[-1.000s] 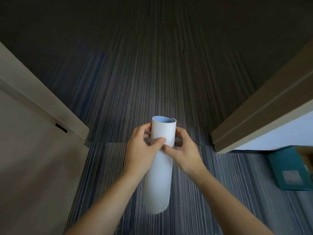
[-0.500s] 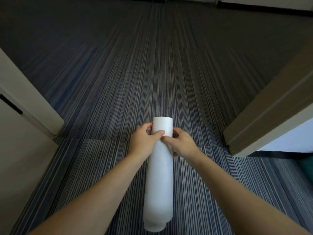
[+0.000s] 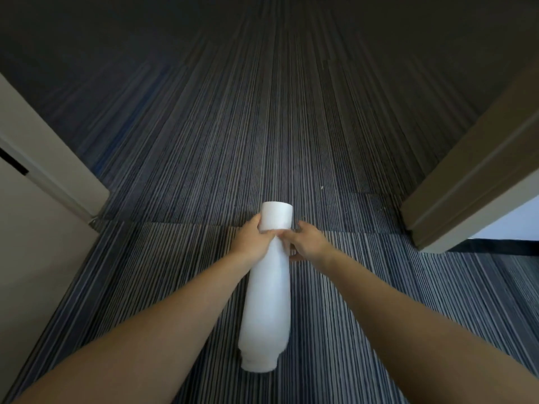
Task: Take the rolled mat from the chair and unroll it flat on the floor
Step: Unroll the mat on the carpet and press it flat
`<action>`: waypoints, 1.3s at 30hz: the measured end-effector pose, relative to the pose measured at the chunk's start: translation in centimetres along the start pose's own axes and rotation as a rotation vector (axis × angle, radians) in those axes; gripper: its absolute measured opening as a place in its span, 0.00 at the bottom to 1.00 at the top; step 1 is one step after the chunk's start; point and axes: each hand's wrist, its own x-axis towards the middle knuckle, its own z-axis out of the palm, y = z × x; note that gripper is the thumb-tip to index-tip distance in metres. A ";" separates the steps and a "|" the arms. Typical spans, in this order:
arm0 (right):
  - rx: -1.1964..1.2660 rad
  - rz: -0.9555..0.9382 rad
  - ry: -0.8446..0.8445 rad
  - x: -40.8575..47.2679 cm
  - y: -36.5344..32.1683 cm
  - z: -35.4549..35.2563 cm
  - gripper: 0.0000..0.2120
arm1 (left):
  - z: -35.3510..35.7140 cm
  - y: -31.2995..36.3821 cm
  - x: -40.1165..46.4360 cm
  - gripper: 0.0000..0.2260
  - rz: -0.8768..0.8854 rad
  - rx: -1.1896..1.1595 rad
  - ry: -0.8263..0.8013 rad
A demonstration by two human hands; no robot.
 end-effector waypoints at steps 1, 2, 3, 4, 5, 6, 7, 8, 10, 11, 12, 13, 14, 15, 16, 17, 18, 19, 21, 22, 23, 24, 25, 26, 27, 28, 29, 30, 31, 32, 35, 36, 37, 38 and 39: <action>-0.053 0.014 -0.004 0.3 0.7 -0.2 0.22 | 0.1 -0.6 -0.2 0.24 -0.015 0.038 -0.039; -0.117 0.023 -0.009 0.0 1.2 -0.1 0.24 | 0.1 -1.3 -0.6 0.24 -0.032 0.079 -0.066; -0.158 0.028 -0.008 0.0 1.9 -0.1 0.25 | 0.0 -2.1 -0.8 0.24 -0.041 0.105 -0.086; -0.183 0.036 -0.014 -0.1 2.6 0.1 0.25 | 0.0 -2.9 -1.0 0.25 -0.053 0.124 -0.109; -0.203 0.029 -0.021 0.0 3.4 0.2 0.26 | 0.0 -3.7 -1.0 0.25 -0.056 0.137 -0.130; -0.226 0.034 -0.028 -0.3 3.8 0.3 0.25 | 0.0 -4.4 -0.9 0.26 -0.057 0.150 -0.148; -0.243 0.026 -0.024 -0.2 4.4 0.3 0.26 | 0.0 -4.9 -0.8 0.26 -0.055 0.158 -0.161; -0.257 0.026 -0.009 -0.2 4.6 0.3 0.27 | 0.0 -5.2 -0.6 0.27 -0.055 0.167 -0.167; -0.257 0.016 0.029 0.1 4.9 0.1 0.29 | 0.0 -5.4 -0.3 0.28 -0.047 0.192 -0.149; -0.258 0.003 0.041 0.3 4.9 0.0 0.30 | 0.0 -5.3 -0.2 0.29 -0.043 0.197 -0.135; -0.258 -0.002 0.049 0.2 4.5 0.0 0.30 | 0.1 -5.3 0.0 0.29 -0.038 0.196 -0.127; -0.254 -0.016 0.059 0.3 4.4 -0.1 0.31 | 0.1 -5.2 0.1 0.29 -0.031 0.193 -0.123; -0.250 -0.018 0.065 0.3 4.1 -0.1 0.31 | 0.2 -5.1 0.2 0.29 -0.023 0.193 -0.119; -0.244 -0.032 0.075 0.5 4.2 -0.2 0.31 | 0.3 -5.1 0.2 0.29 -0.013 0.197 -0.115; -0.247 -0.032 0.082 0.2 4.0 -0.3 0.30 | 0.5 -5.1 0.2 0.29 -0.004 0.200 -0.111; -0.251 -0.051 0.090 0.2 4.1 -0.3 0.30 | 0.7 -5.1 0.2 0.29 0.001 0.200 -0.110; -0.262 -0.053 0.091 0.1 4.2 -0.4 0.30 | 0.9 -5.2 0.2 0.29 0.003 0.197 -0.112; -0.274 -0.058 0.091 0.1 4.4 -0.6 0.30 | 1.1 -5.3 0.1 0.29 0.002 0.195 -0.119; -0.306 -0.050 0.101 -0.1 4.7 -1.1 0.30 | 1.6 -5.5 -0.2 0.29 -0.003 0.198 -0.141; -0.318 -0.036 0.109 -0.3 4.9 -1.3 0.31 | 1.9 -5.6 -0.3 0.29 -0.006 0.199 -0.155; -0.326 -0.028 0.114 -0.4 5.2 -1.7 0.31 | 2.2 -5.7 -0.4 0.29 -0.013 0.198 -0.169; -0.337 -0.010 0.116 -0.6 5.5 -2.0 0.32 | 2.4 -5.8 -0.5 0.30 -0.021 0.194 -0.178; -0.347 0.005 0.117 -0.6 5.8 -2.3 0.33 | 2.6 -5.9 -0.5 0.30 -0.027 0.188 -0.184; -0.357 0.031 0.112 -0.8 6.0 -2.4 0.34 | 2.7 -5.9 -0.6 0.30 -0.029 0.182 -0.182; -0.365 0.050 0.104 -0.8 6.4 -2.5 0.34 | 2.8 -5.8 -0.6 0.30 -0.035 0.181 -0.180; -0.371 0.071 0.092 -1.0 6.7 -2.5 0.35 | 2.9 -5.8 -0.6 0.31 -0.039 0.181 -0.179; -0.379 0.085 0.082 -1.0 7.1 -2.4 0.35 | 3.0 -5.8 -0.6 0.32 -0.044 0.181 -0.180; -0.381 0.102 0.073 -1.2 7.3 -2.2 0.36 | 3.1 -5.7 -0.7 0.33 -0.046 0.179 -0.181; -0.374 0.113 0.065 -1.3 7.6 -1.9 0.36 | 3.2 -5.7 -0.8 0.34 -0.050 0.180 -0.184; -0.358 0.126 0.059 -1.4 7.7 -1.6 0.36 | 3.3 -5.8 -0.9 0.35 -0.047 0.181 -0.188; -0.380 0.098 0.033 -1.5 7.6 -0.4 0.29 | 3.6 -5.8 -1.1 0.38 0.005 0.211 -0.188; -0.401 0.090 0.033 -1.5 7.5 0.1 0.28 | 3.7 -5.8 -1.2 0.38 0.031 0.240 -0.188; -0.413 0.086 0.041 -1.3 7.4 0.5 0.29 | 3.8 -5.8 -1.3 0.38 0.061 0.271 -0.194; -0.414 0.096 0.049 -1.3 7.2 0.9 0.31 | 4.1 -5.9 -1.2 0.37 0.091 0.297 -0.205; -0.414 0.100 0.062 -1.2 7.2 1.3 0.33 | 4.3 -6.0 -1.2 0.37 0.107 0.317 -0.217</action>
